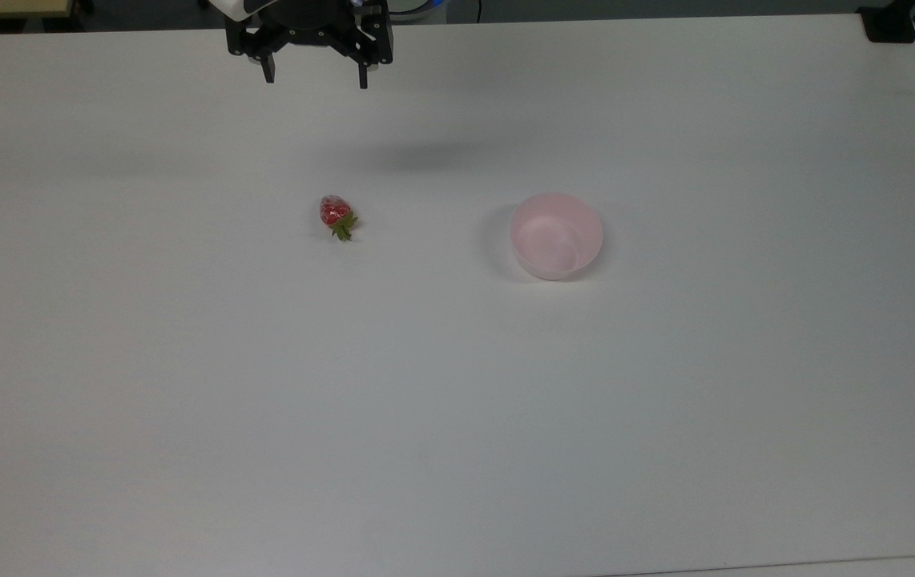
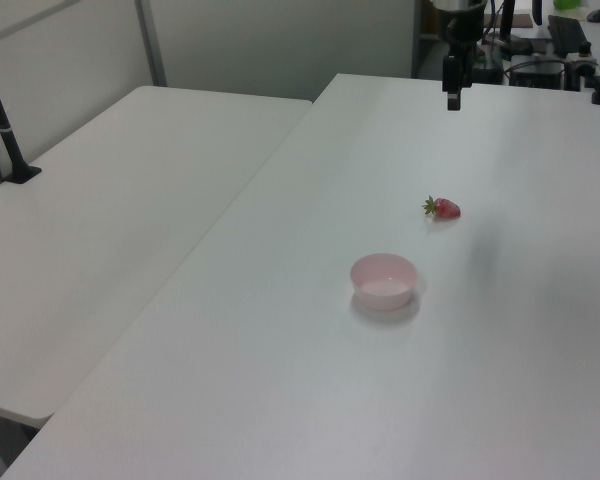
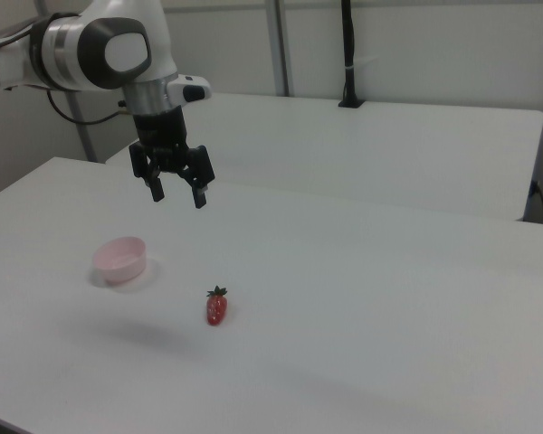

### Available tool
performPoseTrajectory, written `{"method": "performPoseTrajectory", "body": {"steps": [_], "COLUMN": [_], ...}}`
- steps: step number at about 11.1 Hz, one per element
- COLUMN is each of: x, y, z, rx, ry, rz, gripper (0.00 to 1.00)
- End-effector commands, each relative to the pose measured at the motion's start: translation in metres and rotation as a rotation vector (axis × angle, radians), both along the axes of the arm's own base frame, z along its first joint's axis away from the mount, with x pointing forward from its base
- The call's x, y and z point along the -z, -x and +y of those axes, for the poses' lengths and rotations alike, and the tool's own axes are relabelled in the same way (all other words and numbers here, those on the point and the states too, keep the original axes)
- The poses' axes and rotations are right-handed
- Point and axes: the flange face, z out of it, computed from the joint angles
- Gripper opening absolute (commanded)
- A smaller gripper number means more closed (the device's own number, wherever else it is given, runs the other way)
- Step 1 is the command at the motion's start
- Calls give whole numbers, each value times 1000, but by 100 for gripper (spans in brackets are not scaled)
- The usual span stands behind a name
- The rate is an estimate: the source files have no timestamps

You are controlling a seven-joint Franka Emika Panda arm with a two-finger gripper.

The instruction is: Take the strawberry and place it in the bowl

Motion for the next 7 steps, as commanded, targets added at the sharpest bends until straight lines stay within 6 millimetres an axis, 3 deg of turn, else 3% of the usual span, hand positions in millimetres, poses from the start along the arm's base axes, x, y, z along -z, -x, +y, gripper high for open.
{"method": "performPoseTrajectory", "body": {"steps": [1,3,7], "x": [-6,-18,-14], "y": [2,4,7], "z": [-1,-9,-7], "rx": [32,46,40], "ry": [-16,-17,-14], "rz": [-9,-27,10], "gripper": [100,100,100]}}
